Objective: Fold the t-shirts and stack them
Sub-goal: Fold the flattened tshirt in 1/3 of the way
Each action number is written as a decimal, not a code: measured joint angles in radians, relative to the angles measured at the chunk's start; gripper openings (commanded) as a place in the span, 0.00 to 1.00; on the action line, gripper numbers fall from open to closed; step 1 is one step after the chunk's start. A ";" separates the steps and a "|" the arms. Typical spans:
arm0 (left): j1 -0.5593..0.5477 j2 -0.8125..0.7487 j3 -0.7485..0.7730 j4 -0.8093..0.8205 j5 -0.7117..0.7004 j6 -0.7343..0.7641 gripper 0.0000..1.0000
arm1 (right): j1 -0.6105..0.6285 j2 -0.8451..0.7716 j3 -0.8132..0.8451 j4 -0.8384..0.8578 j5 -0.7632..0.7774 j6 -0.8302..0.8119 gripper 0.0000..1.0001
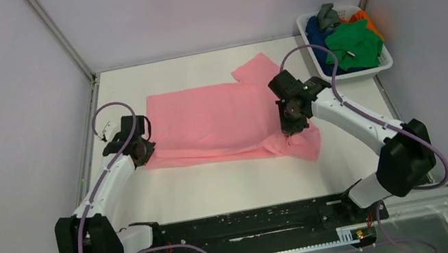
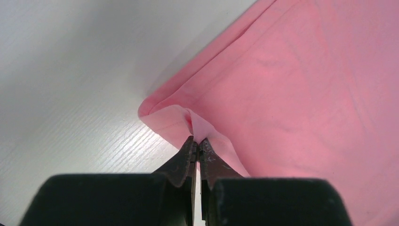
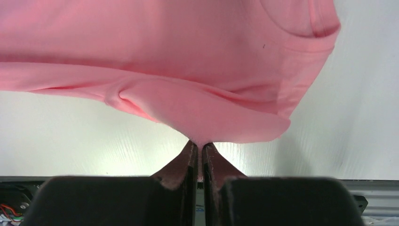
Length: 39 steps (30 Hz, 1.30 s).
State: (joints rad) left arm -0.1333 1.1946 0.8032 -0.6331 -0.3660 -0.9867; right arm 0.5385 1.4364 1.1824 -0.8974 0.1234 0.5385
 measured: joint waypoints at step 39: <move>0.151 0.392 0.279 0.183 0.319 0.116 0.99 | -0.257 0.383 0.261 0.125 -0.237 -0.138 0.99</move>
State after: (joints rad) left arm 0.0181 1.5864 1.0821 -0.4503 -0.0467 -0.8707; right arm 0.2810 1.8198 1.4429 -0.7727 -0.1131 0.4004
